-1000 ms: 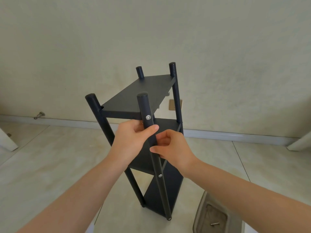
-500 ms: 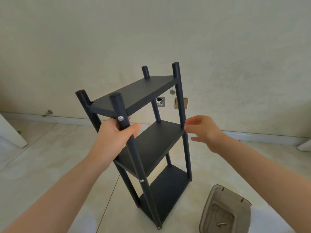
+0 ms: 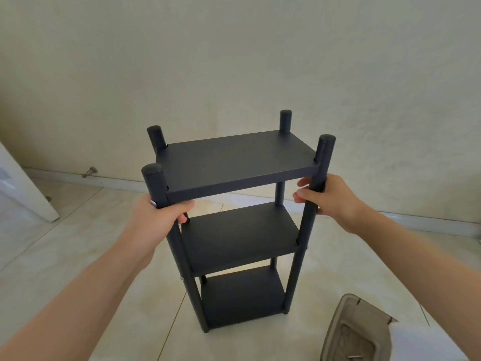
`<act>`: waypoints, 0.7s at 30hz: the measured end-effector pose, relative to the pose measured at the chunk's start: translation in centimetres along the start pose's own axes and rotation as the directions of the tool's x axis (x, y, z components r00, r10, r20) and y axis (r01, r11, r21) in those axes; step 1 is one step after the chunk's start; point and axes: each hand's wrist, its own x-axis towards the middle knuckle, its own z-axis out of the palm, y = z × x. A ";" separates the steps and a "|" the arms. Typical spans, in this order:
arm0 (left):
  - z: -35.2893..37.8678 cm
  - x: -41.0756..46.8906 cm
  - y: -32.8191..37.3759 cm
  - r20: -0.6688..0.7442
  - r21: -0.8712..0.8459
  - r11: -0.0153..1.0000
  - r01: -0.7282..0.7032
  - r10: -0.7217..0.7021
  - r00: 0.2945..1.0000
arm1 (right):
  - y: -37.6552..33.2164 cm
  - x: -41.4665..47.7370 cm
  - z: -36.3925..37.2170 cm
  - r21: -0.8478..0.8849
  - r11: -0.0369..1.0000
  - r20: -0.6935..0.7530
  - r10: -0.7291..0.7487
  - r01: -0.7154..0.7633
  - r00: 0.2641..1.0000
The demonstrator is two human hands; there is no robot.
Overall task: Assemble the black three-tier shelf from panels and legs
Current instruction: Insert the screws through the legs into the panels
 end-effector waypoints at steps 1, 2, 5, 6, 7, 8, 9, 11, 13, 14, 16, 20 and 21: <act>-0.1 0.2 0.0 -0.006 -0.028 1.000 0.014 -0.014 1.000 | -0.1 -0.2 0.2 -0.017 1.000 -0.010 -0.023 0.023 1.000; -0.3 0.4 -0.1 -0.006 -0.042 0.999 0.021 -0.022 1.000 | -0.2 -0.5 0.3 -0.039 0.998 -0.015 -0.048 0.047 0.999; -0.5 1.1 -0.1 0.000 -0.032 0.999 0.031 -0.031 1.000 | -0.4 -1.5 0.7 -0.068 0.995 -0.008 -0.069 0.068 0.998; -0.5 1.4 -0.2 -0.003 -0.029 0.999 0.036 -0.036 0.999 | -0.5 -1.9 0.6 -0.069 0.996 -0.003 -0.065 0.065 0.998; -0.5 1.6 -0.2 -0.007 -0.030 0.999 0.041 -0.041 0.999 | -0.5 -2.2 0.5 -0.067 0.996 0.002 -0.062 0.062 0.998; -0.4 1.9 -0.2 -0.009 -0.035 0.999 0.039 -0.040 0.999 | -0.5 -2.5 0.3 -0.065 0.996 0.012 -0.062 0.062 0.998; -0.2 2.2 -0.1 -0.016 -0.041 0.999 0.036 -0.037 0.999 | -0.5 -2.8 0.0 -0.059 0.996 0.024 -0.062 0.063 0.998; 0.3 2.7 0.0 -0.047 -0.047 0.999 0.027 -0.029 0.998 | -0.4 -3.4 -0.6 -0.045 0.997 0.043 -0.059 0.061 0.997; 1.1 3.1 0.3 -0.091 -0.045 0.999 0.020 -0.024 0.996 | -0.2 -4.0 -1.2 -0.043 0.998 0.040 -0.051 0.053 0.998; 1.6 3.2 0.6 -0.109 -0.046 0.999 0.019 -0.024 0.994 | 0.0 -4.2 -1.4 -0.040 0.998 0.031 -0.045 0.046 0.998; 2.6 3.5 1.0 -0.115 -0.061 0.998 0.013 -0.020 0.993 | 0.6 -4.7 -1.9 -0.026 0.999 0.031 -0.027 0.028 0.999; 3.7 4.1 1.3 -0.094 -0.104 0.995 -0.002 -0.008 0.996 | 1.2 -5.9 -2.8 -0.021 0.999 0.103 -0.036 0.038 0.994; 3.9 4.3 1.4 -0.094 -0.117 0.993 -0.004 -0.007 0.996 | 1.2 -6.2 -3.0 -0.025 0.998 0.118 -0.046 0.049 0.992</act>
